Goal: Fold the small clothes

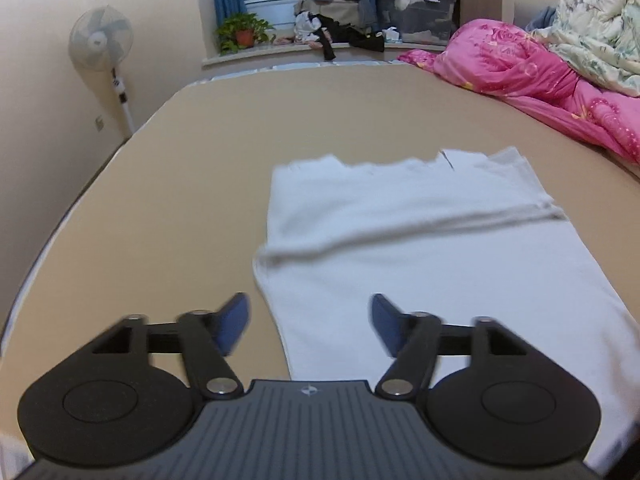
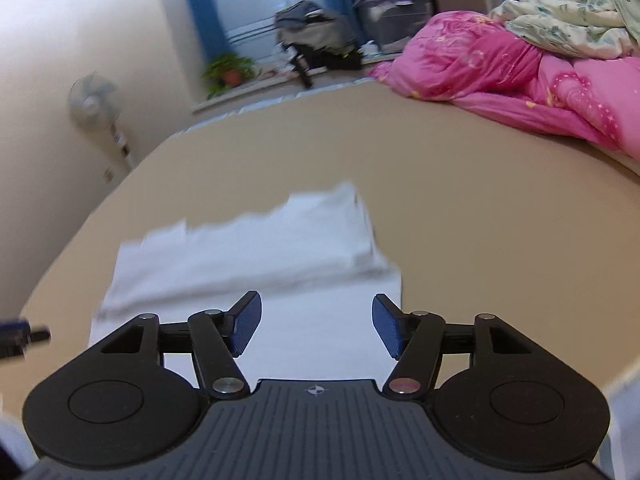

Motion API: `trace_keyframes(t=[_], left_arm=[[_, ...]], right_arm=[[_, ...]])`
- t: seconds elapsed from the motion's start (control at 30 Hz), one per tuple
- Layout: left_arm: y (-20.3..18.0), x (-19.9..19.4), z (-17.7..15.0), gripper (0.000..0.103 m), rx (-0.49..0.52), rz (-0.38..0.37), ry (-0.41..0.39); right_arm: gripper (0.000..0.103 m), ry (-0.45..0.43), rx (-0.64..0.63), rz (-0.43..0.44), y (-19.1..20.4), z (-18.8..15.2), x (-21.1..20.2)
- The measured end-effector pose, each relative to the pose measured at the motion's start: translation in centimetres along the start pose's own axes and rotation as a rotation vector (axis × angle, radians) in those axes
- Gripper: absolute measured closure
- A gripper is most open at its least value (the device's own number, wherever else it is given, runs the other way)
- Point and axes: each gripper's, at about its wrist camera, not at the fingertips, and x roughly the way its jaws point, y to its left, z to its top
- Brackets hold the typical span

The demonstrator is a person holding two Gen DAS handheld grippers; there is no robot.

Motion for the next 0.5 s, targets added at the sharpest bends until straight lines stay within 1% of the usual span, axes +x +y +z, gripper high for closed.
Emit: trace_keyframes(t=[0.03,0.07,0.1,0.13,0.17,0.2,0.23,0.3,0.33,0.4,0.5], left_arm=[[-0.3,-0.9,-1.3,0.018,-0.005,0.0,0.015],[-0.8,-1.2,-3.0,0.018,0.003,-0.004,0.052],[-0.9,-1.7,-4.5,0.018,0.019,0.009,0.104],[-1.3,-1.6,-5.4,0.019,0.04,0.049,0.168],[-1.6,-1.7,-6.1,0.02,0.047,0.082,0.202],[-1.5,-2.1,-6.5,0.02,0.037,0.079,0.208],[-1.2,-2.7,-6.7,0.02,0.019,0.058,0.211],[-0.6,-3.8,-7.0,0.02,-0.021,0.027,0.21],[-0.5,-4.2,-7.1,0.02,-0.028,0.023,0.212],[-0.5,-4.8,-7.5,0.02,-0.02,0.034,0.222],[-0.6,-5.3,-7.9,0.02,0.015,0.044,0.211]], right_arm=[[0.039,0.014,0.004,-0.001,0.5,-1.9,-1.5],[0.039,0.041,0.014,-0.007,0.4,-3.3,-1.6],[0.041,0.088,0.017,-0.031,0.0,-4.6,-1.2],[0.042,0.12,0.014,-0.072,-0.2,-5.5,-1.5],[0.042,0.104,0.017,-0.082,-0.3,-5.8,-1.7],[0.042,0.077,0.018,-0.076,-0.7,-6.0,-2.3],[0.042,0.065,0.009,-0.08,-1.2,-6.0,-2.3],[0.042,0.052,-0.015,-0.133,-1.7,-6.4,-2.7],[0.042,0.062,-0.012,-0.171,-2.1,-6.9,-2.9],[0.042,0.09,0.058,-0.193,-3.3,-7.2,-3.0],[0.042,0.123,0.23,-0.148,-5.2,-7.5,-2.9]])
